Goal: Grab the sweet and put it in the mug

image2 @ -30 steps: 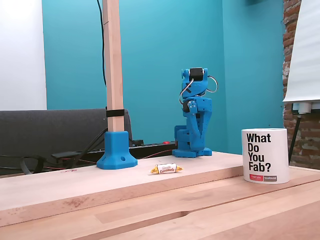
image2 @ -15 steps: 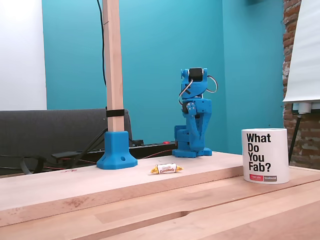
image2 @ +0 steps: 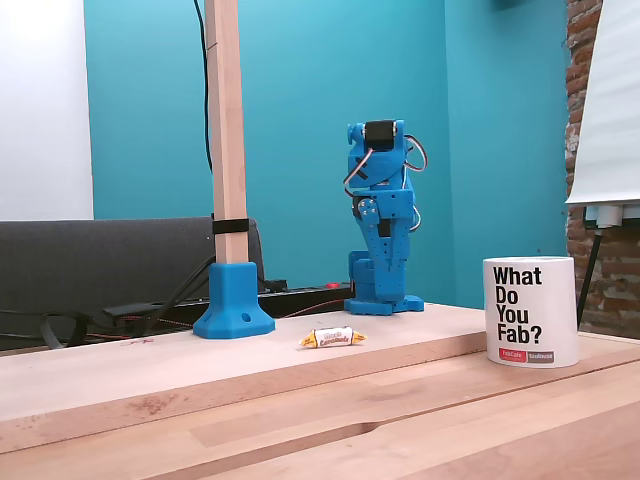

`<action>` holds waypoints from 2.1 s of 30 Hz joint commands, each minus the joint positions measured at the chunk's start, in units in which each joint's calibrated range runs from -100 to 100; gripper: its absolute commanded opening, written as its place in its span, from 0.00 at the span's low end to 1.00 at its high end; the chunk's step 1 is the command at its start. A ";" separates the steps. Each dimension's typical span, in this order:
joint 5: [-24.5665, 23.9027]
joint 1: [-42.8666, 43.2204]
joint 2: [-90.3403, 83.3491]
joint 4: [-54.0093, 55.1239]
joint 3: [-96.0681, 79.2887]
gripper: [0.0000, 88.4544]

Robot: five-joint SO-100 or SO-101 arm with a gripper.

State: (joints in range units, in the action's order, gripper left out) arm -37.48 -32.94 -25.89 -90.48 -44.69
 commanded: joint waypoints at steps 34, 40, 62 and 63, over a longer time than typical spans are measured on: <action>0.20 -9.18 33.63 1.29 40.23 0.00; 0.15 -12.01 37.07 1.29 44.87 0.00; -0.49 -6.20 43.44 1.29 55.84 0.00; -0.49 -5.99 43.44 1.29 55.84 0.00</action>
State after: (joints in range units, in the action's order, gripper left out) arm -37.83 -40.03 18.26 -89.75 8.38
